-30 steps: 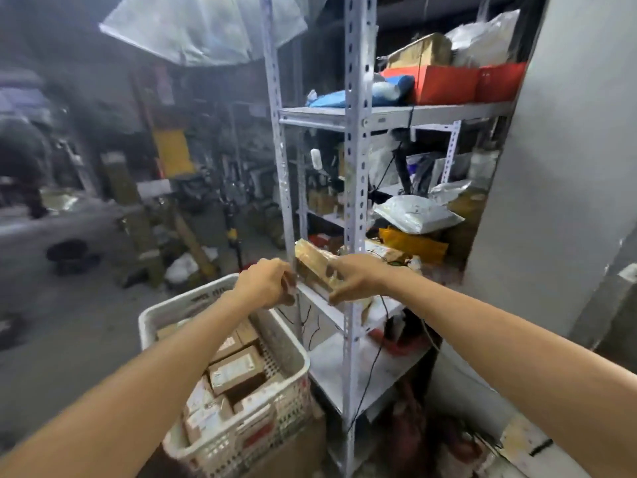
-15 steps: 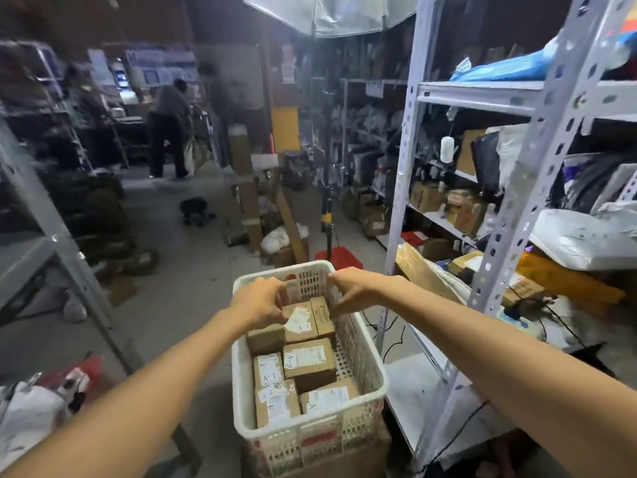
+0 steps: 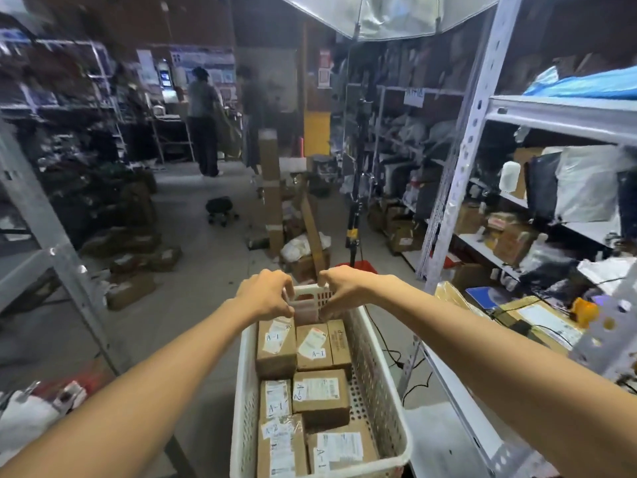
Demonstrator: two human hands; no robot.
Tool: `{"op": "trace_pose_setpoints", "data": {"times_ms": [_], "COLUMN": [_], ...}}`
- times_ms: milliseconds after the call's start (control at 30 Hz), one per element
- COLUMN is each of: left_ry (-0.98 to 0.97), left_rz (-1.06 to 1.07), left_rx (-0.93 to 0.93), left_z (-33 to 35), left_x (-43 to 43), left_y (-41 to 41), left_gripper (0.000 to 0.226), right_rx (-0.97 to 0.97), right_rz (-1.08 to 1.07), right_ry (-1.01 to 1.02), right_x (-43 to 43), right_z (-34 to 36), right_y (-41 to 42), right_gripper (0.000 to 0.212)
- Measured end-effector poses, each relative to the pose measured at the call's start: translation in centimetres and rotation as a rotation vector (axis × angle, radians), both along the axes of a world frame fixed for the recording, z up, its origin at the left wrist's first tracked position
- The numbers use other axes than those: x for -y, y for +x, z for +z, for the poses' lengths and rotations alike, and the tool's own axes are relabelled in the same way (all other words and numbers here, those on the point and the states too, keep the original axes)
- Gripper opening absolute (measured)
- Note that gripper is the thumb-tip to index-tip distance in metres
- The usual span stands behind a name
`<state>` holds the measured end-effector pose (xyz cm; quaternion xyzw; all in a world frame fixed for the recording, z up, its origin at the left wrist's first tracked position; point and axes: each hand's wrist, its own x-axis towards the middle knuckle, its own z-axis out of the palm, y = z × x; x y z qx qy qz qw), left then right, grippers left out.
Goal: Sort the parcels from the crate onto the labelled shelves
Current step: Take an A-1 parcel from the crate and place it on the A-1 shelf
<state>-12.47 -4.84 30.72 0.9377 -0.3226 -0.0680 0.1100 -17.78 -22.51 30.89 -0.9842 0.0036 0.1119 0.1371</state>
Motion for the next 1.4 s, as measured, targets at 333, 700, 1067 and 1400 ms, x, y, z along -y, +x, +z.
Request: {"op": "trace_pose_setpoints", "data": {"times_ms": [333,700,1067,1400], "left_ry": [0.024,0.030,0.106,0.123], "left_rz": [-0.019,0.019,0.173,0.245], "left_rx": [0.019,-0.083,-0.254,-0.355], "left_z": [-0.7,-4.9,-12.3,-22.3], "left_x": [-0.1,3.2,3.8,3.2], "left_y": [9.5,15.5,18.7,23.2], "left_gripper": [0.033,0.034,0.033,0.047], "right_rx": [-0.017,-0.110,-0.229,-0.337], "right_rz": [-0.013,-0.012,0.054,-0.023], "right_ry": [-0.060,-0.027,0.047,0.211], "right_x": [-0.7,2.9,6.2,6.0], "right_z": [0.3,-3.0,-12.2,-21.8], "right_y": [9.9,15.2,20.0,25.9], "right_gripper": [0.047,0.063,0.043,0.067]}}
